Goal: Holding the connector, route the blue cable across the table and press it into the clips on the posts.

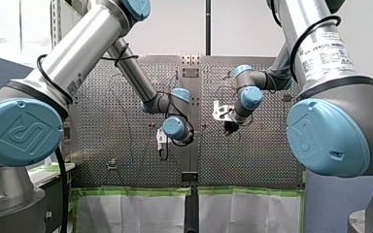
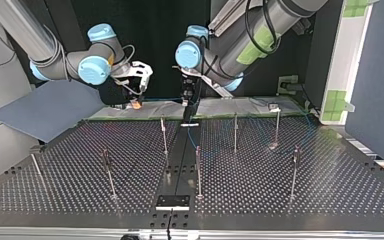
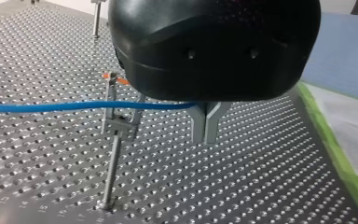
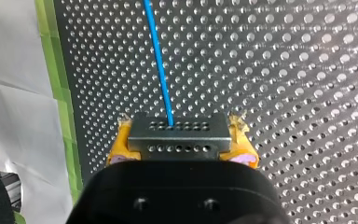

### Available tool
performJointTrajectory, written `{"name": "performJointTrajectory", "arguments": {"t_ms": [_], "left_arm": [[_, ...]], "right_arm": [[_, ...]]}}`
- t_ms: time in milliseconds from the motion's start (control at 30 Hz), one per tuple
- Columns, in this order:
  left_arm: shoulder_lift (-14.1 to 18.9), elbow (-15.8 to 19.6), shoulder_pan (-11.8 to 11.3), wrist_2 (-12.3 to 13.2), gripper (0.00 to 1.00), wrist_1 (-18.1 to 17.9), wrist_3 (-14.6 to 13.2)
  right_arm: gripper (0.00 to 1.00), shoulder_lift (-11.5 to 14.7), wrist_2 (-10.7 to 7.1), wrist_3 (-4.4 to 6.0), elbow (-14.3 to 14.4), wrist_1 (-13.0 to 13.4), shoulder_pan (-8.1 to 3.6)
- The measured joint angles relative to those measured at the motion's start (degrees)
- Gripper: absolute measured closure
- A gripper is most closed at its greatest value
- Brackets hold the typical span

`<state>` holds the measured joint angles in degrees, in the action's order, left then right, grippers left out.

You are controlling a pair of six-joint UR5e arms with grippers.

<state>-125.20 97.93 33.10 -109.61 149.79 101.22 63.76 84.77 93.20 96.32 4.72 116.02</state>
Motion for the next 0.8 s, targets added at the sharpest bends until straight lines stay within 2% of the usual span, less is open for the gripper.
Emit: {"name": "performJointTrajectory", "arguments": {"t_ms": [200, 467, 800], "left_arm": [[-0.1, -3.1, -0.2, -0.3, 0.96, 0.2, 0.1], [-0.1, -6.9, 0.3, -0.1, 0.96, 1.4, 0.1], [-0.2, -7.9, -0.2, 0.2, 0.96, 2.9, 0.1]], "right_arm": [[1.00, 0.0, -0.02, 0.27, -0.3, 0.4, -0.99], [1.00, 0.0, -1.78, 0.86, -1.3, 0.6, -2.01], [1.00, -1.3, -4.41, 1.69, -3.1, 0.7, -2.81]]}}
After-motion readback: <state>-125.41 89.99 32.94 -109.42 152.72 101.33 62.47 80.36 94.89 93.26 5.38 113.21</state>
